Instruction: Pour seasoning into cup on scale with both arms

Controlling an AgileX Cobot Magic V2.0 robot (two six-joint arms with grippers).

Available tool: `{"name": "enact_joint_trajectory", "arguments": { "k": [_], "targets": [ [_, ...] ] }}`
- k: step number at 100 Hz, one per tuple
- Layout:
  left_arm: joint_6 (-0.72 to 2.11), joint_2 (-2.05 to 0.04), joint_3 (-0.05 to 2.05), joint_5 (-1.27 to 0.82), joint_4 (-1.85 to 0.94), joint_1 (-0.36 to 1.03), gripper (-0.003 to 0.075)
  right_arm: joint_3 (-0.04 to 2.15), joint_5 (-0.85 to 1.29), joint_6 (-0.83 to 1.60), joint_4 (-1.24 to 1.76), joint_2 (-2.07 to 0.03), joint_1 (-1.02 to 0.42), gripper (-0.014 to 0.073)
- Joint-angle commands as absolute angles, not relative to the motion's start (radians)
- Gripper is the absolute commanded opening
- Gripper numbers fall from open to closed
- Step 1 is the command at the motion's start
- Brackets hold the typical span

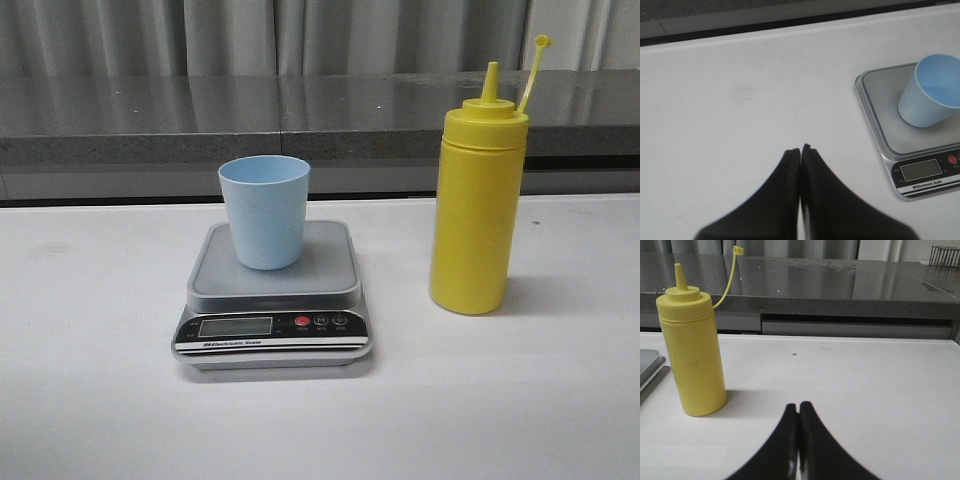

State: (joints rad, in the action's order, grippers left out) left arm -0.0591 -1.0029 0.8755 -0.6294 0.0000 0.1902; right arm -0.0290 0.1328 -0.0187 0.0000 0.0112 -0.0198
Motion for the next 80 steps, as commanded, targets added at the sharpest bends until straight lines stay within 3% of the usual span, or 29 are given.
{"name": "enact_joint_trajectory", "arguments": {
  "k": [1, 80],
  "targets": [
    [-0.069, -0.929, 0.855, -0.531, 0.000, 0.183, -0.0020, -0.013, 0.052, -0.020, -0.013, 0.035, -0.015, -0.0039],
    [-0.069, -0.296, 0.464, -0.417, 0.000, 0.183, -0.0020, -0.013, 0.043, -0.020, -0.013, 0.035, -0.015, -0.0039]
  ]
}}
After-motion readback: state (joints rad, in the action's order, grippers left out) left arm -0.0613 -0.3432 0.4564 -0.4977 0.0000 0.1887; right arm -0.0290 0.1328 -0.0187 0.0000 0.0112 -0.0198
